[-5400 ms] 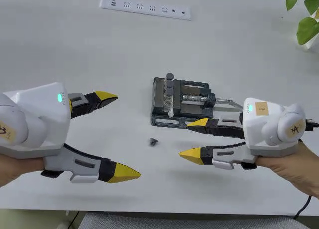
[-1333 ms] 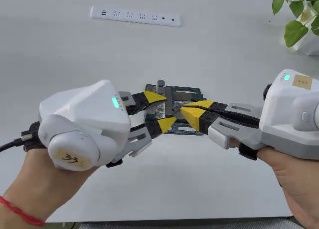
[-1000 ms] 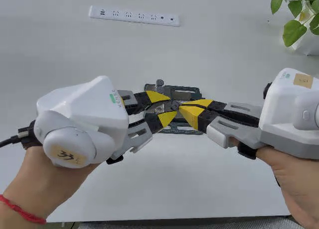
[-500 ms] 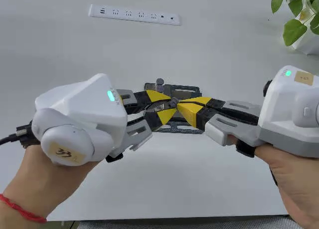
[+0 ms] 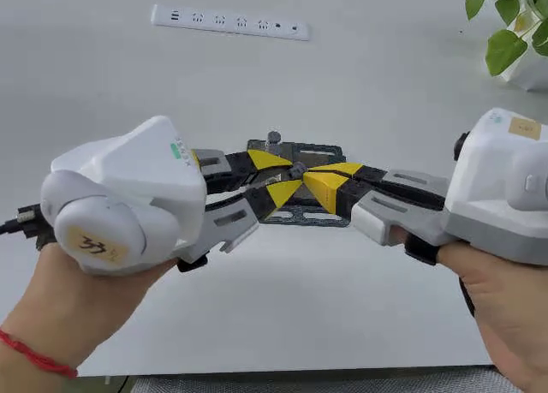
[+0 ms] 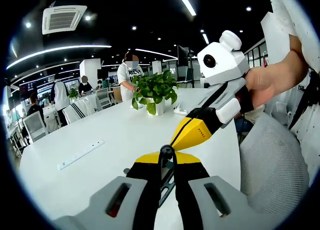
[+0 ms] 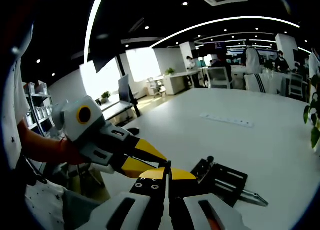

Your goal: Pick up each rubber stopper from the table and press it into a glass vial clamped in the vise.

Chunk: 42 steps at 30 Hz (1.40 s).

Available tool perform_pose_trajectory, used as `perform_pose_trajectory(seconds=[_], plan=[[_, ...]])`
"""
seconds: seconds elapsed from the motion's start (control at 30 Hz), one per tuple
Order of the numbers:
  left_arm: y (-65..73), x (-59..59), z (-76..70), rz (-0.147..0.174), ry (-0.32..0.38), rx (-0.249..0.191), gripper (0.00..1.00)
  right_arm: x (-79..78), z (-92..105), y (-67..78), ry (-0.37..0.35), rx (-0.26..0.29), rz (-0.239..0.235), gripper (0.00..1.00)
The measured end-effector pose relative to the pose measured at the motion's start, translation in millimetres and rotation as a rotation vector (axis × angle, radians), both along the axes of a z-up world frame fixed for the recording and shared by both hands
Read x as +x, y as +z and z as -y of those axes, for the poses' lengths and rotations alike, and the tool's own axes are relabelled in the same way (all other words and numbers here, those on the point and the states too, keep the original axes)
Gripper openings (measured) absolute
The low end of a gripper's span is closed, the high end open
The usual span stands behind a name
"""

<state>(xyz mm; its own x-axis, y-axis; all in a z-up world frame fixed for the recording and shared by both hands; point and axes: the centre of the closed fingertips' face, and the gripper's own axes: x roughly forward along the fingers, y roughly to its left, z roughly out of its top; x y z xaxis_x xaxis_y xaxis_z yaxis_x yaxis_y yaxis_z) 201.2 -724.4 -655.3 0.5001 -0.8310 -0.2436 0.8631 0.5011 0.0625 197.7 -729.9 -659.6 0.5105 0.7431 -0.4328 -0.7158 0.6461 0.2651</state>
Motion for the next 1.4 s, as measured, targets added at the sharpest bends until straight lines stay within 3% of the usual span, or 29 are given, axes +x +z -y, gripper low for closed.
perform_pose_trajectory(seconds=[0.47,0.63,0.7,0.73,0.8,0.83,0.87,1.03,1.1,1.2,1.3,1.33,1.4], plan=[[1.5,-6.0,4.7,-0.032,-0.023,-0.022,0.04,-4.3,0.3,-1.0,0.039,0.003,-0.013,0.0],[5.6,-7.0,2.0,-0.046,-0.036,-0.051,0.04,-7.6,1.9,6.4,0.086,0.016,-0.009,0.02],[9.1,-6.9,-0.6,-0.058,-0.045,-0.074,0.04,-8.7,5.5,12.0,0.122,0.013,0.0,0.05],[12.3,-10.4,0.1,-0.083,-0.073,-0.102,0.04,-9.4,7.0,18.7,0.152,0.024,0.017,0.06],[17.9,-10.3,-1.7,-0.094,-0.086,-0.131,0.04,-11.0,8.8,27.3,0.187,0.055,0.011,0.07],[22.7,-14.9,-0.5,-0.127,-0.12,-0.17,0.04,-11.4,10.9,32.6,0.223,0.07,0.023,0.07],[26.2,-17.9,-0.2,-0.14,-0.145,-0.19,0.04,-11.8,11.3,37.1,0.241,0.075,0.036,0.08],[49.7,-25.2,-5.4,-0.182,-0.214,-0.293,0.04,-25.0,8.2,66.6,0.379,0.149,0.072,0.13],[58.6,-26.7,-8.4,-0.164,-0.232,-0.309,0.04,-28.7,5.6,74.7,0.416,0.164,0.089,0.15],[70.2,-31.0,-9.1,-0.168,-0.263,-0.339,0.04,-33.4,1.8,78.6,0.461,0.138,0.118,0.16],[82.5,-37.3,-8.5,-0.167,-0.302,-0.38,0.04,-40.1,-4.6,84.0,0.508,0.148,0.127,0.16],[87.4,-40.4,-7.8,-0.182,-0.319,-0.403,0.04,-42.7,-7.1,86.8,0.526,0.151,0.144,0.16],[92.8,-43.8,-7.4,-0.181,-0.337,-0.415,0.04,-46.1,-10.2,89.4,0.546,0.157,0.142,0.16]])
